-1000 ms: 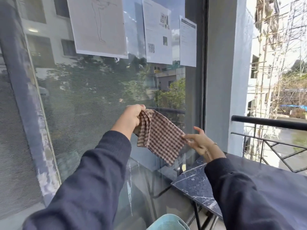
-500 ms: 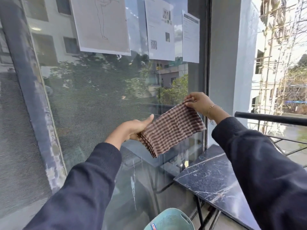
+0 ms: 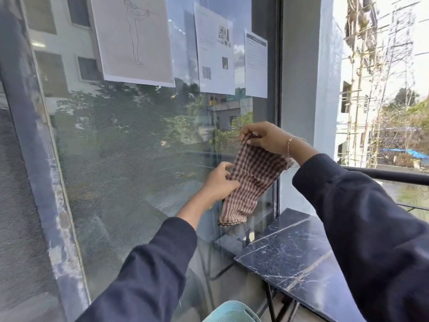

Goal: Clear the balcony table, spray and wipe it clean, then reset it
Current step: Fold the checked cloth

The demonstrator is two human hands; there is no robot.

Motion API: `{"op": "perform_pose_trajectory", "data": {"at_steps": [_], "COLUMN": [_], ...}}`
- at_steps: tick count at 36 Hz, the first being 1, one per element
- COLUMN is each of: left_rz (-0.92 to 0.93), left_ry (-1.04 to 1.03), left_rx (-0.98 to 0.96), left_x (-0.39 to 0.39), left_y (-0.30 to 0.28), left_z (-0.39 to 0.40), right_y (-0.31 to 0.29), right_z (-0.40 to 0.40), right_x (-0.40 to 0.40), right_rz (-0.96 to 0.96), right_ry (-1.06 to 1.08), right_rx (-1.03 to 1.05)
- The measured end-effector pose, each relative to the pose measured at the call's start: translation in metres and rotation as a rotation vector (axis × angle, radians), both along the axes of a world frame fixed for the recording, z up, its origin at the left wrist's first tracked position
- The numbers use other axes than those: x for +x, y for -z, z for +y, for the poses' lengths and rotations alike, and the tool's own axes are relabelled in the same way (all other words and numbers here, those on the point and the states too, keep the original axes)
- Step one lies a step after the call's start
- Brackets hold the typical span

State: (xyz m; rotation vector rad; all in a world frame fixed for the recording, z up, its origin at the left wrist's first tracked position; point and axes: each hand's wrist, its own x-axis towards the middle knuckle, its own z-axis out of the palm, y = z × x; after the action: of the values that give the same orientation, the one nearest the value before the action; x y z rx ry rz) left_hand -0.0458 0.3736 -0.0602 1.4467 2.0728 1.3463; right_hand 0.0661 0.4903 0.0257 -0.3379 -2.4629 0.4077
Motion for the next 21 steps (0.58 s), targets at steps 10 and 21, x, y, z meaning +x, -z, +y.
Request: {"op": "perform_pose_trajectory", "data": {"at_steps": [10, 21], "left_rz": [-0.265, 0.005], "left_ry": [0.282, 0.116], "left_rx": [-0.148, -0.1], "left_x": [-0.001, -0.023], "left_y": [-0.014, 0.002], "left_z": [-0.005, 0.011], "right_y": [0.043, 0.091], "right_z": [0.032, 0.025], "right_x": [0.0, -0.01], "right_rz": [-0.085, -0.353], "right_ry": [0.041, -0.239], "right_rx": [-0.299, -0.631]}}
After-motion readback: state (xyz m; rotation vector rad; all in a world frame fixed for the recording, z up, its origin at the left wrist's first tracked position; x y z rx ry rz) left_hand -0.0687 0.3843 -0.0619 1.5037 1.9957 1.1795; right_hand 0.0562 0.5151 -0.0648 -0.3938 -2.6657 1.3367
